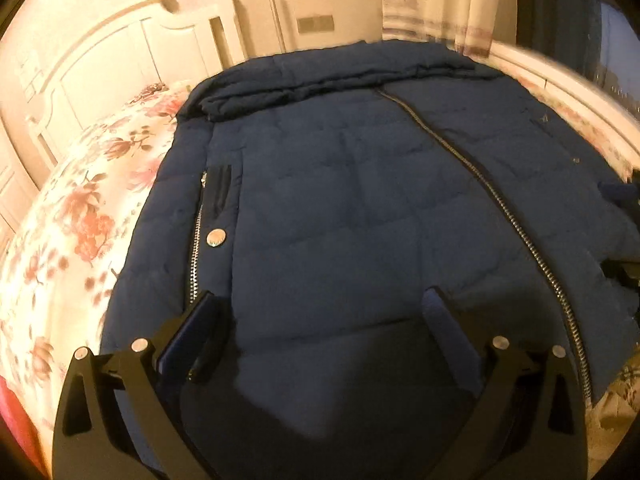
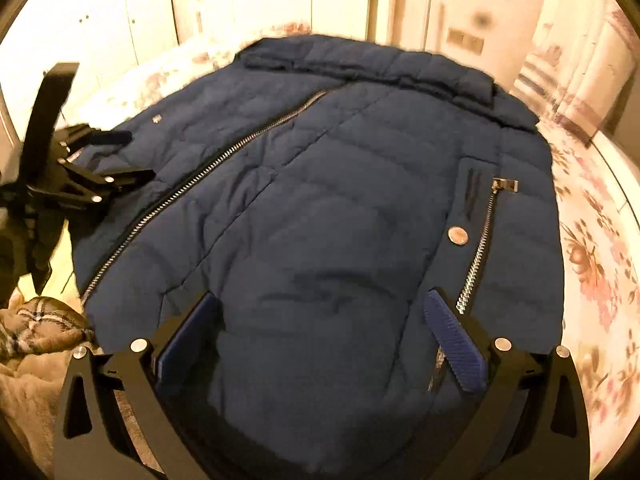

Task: Fold large clothes
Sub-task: 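Grasp the jacket hem with both tools and fold it toward the collar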

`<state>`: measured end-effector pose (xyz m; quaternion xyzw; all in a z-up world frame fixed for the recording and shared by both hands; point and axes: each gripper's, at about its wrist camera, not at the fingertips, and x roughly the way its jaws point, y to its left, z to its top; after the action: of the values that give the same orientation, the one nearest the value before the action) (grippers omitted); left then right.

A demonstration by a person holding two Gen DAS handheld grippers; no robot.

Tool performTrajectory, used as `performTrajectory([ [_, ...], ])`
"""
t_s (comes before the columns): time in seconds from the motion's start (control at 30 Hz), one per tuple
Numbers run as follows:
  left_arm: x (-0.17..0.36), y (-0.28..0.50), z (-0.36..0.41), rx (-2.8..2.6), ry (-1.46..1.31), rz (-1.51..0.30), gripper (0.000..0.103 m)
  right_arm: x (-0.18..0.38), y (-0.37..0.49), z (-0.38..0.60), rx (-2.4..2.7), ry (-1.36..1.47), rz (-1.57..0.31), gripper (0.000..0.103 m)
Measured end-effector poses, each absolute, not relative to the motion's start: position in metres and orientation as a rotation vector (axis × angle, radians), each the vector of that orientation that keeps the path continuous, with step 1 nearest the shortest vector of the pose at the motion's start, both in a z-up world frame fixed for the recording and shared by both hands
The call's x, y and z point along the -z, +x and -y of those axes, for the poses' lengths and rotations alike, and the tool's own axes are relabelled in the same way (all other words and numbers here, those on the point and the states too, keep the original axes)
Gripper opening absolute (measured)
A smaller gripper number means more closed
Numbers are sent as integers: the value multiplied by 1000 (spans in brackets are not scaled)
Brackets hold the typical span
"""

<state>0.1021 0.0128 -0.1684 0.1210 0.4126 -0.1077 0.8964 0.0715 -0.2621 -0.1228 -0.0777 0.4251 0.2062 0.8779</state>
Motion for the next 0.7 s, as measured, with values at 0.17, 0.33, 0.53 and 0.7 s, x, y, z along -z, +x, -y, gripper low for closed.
performTrajectory([
  [0.17,145,98,-4,250,201,-867,100,107,68,248,-381,-183,-886,99],
  [0.33,158,83,34,305,335,-850,101,118,65,206,-477,-280,-874,99],
  [0.53,162,87,7,321,240,-863,101,115,66,233,-473,-216,-881,99],
  [0.7,139,70,-50,211,156,-762,101,90,38,310,-322,-70,-800,99],
])
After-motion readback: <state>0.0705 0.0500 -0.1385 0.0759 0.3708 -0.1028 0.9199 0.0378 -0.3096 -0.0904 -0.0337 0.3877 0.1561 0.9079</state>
